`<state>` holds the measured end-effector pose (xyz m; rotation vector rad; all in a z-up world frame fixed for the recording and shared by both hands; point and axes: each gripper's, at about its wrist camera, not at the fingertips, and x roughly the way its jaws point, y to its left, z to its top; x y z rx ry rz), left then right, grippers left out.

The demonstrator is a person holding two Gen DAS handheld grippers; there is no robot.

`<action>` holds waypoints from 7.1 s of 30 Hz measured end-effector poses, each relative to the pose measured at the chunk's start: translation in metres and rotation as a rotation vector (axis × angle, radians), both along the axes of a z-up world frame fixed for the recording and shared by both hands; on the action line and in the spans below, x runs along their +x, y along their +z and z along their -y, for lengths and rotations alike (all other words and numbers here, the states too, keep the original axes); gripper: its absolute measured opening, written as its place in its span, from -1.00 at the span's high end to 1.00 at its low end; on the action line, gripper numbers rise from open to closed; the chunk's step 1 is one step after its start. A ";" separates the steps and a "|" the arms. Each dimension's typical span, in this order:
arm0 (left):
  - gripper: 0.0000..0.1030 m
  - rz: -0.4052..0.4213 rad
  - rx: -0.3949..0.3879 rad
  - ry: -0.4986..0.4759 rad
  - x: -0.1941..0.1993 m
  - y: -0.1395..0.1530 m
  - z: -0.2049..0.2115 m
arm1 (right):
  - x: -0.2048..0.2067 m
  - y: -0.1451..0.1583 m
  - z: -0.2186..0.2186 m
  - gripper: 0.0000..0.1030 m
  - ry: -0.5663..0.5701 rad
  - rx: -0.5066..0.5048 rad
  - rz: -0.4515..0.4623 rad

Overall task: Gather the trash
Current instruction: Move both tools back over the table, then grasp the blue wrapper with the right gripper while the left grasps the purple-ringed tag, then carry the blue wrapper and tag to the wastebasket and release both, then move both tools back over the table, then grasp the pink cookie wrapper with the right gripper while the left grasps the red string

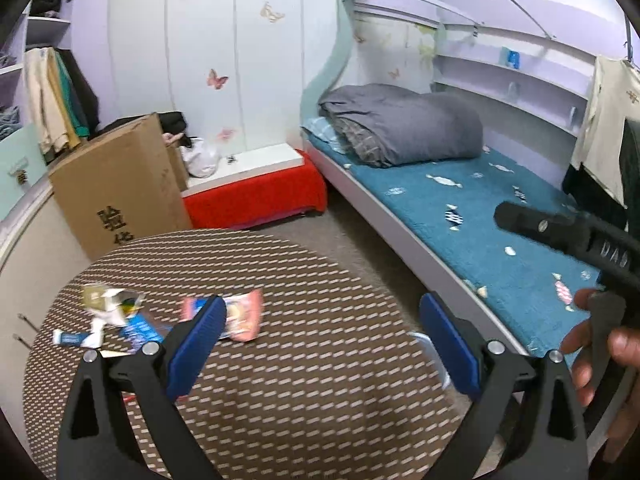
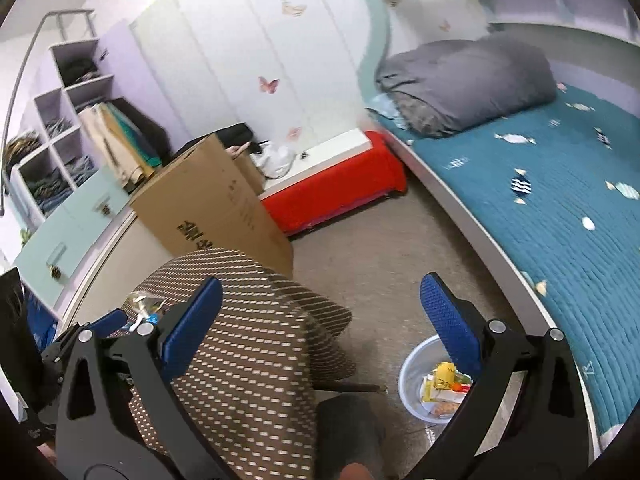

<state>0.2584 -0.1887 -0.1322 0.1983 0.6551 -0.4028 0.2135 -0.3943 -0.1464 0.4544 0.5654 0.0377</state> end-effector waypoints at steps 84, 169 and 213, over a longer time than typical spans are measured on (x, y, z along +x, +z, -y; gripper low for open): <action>0.63 -0.225 -0.088 0.125 0.071 -0.071 -0.181 | 0.036 -0.019 -0.126 0.40 0.405 -0.099 -0.055; -0.85 -0.157 -0.045 -0.144 0.029 -0.026 0.115 | -0.020 -0.064 0.107 -0.88 -0.142 0.087 -0.091; 0.58 -0.211 0.107 -0.199 0.071 -0.081 -0.140 | 0.069 -0.041 -0.128 -0.88 0.322 -0.159 -0.162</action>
